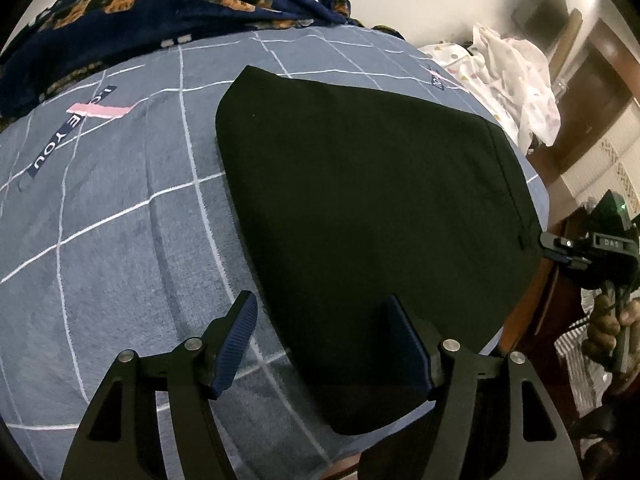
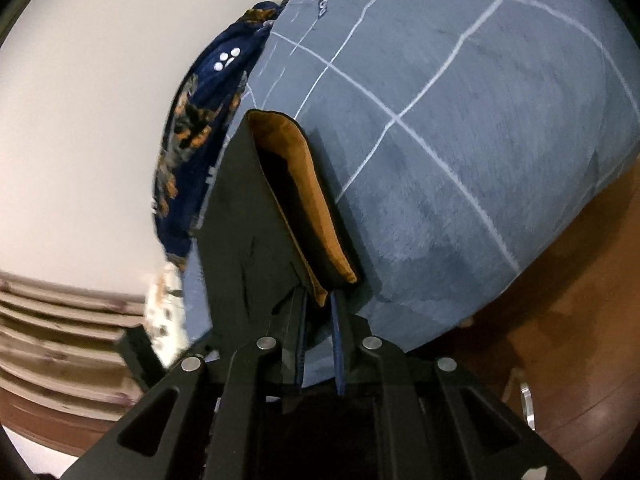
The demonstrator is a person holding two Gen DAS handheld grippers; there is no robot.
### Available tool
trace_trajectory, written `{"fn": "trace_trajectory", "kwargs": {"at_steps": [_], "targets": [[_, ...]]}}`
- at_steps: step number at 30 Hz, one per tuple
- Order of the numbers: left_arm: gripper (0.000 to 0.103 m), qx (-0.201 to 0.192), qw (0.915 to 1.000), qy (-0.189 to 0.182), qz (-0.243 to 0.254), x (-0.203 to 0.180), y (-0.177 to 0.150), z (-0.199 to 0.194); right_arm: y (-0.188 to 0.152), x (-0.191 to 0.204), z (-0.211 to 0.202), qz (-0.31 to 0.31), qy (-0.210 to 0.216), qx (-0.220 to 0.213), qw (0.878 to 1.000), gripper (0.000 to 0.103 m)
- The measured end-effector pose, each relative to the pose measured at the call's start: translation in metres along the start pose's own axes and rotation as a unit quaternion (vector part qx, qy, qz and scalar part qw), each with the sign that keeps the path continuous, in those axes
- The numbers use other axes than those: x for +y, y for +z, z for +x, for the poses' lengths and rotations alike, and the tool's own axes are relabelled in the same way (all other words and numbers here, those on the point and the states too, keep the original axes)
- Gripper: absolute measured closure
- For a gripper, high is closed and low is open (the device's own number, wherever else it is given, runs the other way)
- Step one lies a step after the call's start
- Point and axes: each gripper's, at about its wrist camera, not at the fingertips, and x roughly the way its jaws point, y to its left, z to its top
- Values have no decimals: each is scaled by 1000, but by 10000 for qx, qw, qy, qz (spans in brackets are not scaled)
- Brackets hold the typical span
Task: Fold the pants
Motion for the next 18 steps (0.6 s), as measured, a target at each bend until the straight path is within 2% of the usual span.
{"fn": "trace_trajectory", "kwargs": {"at_steps": [6,9,11,13,18], "targets": [[33,24,9999,-58,-87,4,-1,1,-2,6,-2,-48,-209,-93,9997,89],[33,24,9999,-75,-96,4,-1,1,-1,12,-5,-121,-358,-226,9990,81],[33,19,9999,-75,-96,4,-1,2,0,13,-9,-169,-530,-358,9978,63],[33,19,9999,-82,-106,4,-1,2,1,9,-9,-101,-451,-367,9983,60],[33,33,9998,-117,-157,7,-2,1,6,1,-3,27,-188,-270,9995,60]]}}
